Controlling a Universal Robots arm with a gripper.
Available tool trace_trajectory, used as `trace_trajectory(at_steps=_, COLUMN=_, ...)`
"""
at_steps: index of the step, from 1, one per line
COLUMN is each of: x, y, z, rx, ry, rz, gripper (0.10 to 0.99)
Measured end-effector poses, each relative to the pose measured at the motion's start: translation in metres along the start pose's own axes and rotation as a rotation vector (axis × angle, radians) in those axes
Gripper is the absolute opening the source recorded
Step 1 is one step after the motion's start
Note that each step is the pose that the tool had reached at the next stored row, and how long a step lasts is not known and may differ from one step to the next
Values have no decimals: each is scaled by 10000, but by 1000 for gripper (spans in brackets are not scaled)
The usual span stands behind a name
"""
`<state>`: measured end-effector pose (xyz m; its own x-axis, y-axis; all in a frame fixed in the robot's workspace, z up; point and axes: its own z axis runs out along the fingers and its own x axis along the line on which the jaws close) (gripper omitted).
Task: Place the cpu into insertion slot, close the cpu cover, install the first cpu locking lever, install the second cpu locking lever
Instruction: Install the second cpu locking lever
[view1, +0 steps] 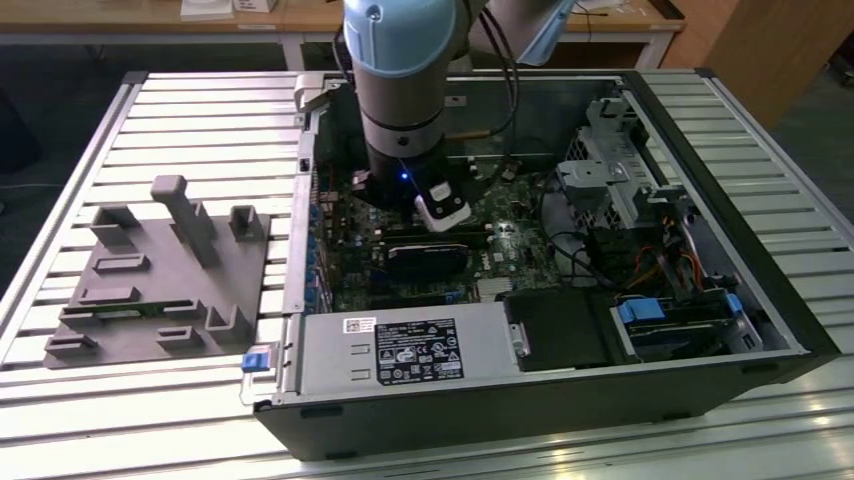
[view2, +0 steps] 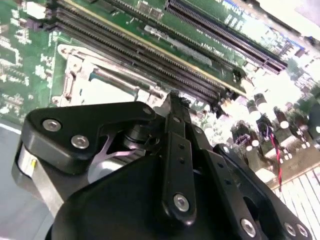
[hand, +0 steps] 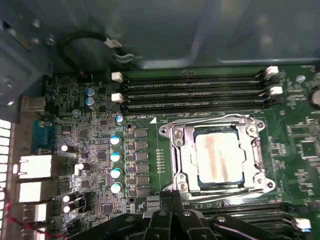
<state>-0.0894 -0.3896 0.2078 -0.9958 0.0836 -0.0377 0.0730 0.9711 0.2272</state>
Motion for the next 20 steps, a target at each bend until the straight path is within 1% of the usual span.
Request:
trace_trajectory(at_steps=4, x=-5, y=29, z=-126, rx=-1, ry=0, rz=0, gripper=106)
trace_trajectory(at_steps=14, x=-8, y=30, z=-130, rx=3, ry=0, rz=-1, gripper=106)
trace_trajectory(at_steps=18, x=-36, y=36, z=-127, rx=8, ry=-1, rz=-1, gripper=106)
trace_trajectory(at_steps=20, x=-56, y=43, z=-125, rx=38, ry=-3, rz=0, gripper=106)
